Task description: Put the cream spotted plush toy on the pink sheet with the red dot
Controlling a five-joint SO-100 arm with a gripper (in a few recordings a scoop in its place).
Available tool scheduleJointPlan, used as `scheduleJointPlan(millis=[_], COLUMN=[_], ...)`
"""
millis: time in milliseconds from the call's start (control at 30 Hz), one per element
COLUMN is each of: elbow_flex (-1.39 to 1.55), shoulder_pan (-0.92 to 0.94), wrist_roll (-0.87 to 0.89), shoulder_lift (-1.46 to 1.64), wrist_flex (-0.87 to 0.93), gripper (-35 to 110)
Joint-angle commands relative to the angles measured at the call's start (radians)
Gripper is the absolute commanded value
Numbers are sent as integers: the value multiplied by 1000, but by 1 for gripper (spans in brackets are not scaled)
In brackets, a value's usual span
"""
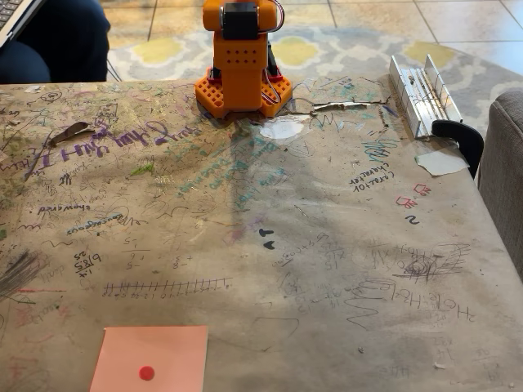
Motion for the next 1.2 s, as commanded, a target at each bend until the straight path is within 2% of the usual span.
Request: scheduleJointPlan(millis=[0, 67, 133, 200, 233, 267, 300, 333, 367, 433, 533, 633, 767, 867, 1000, 1067, 1167], elbow_flex=[20, 167, 359, 356, 207, -26, -281, -448, -472, -299, -51, 160, 345, 520, 808, 913, 1002], shoulder_pan=[23, 83, 176, 184, 201, 210, 213, 221, 233, 264, 307, 350, 379, 377, 291, 221, 101], wrist_roll=[2, -5, 11, -31, -41, -74, -120, -146, -178, -232, -316, -367, -437, -517, -638, -660, -588], shoulder_lift=[2, -6, -153, -615, -933, -1232, -1480, -1644, -1700, -1655, -1563, -1485, -1394, -1215, -798, -529, -100], wrist_flex=[-40, -229, -551, -839, -876, -769, -598, -471, -439, -538, -640, -756, -816, -815, -793, -698, -485], gripper=[0, 0, 0, 0, 2, 22, 58, 63, 58, 60, 51, 49, 46, 44, 40, 37, 36])
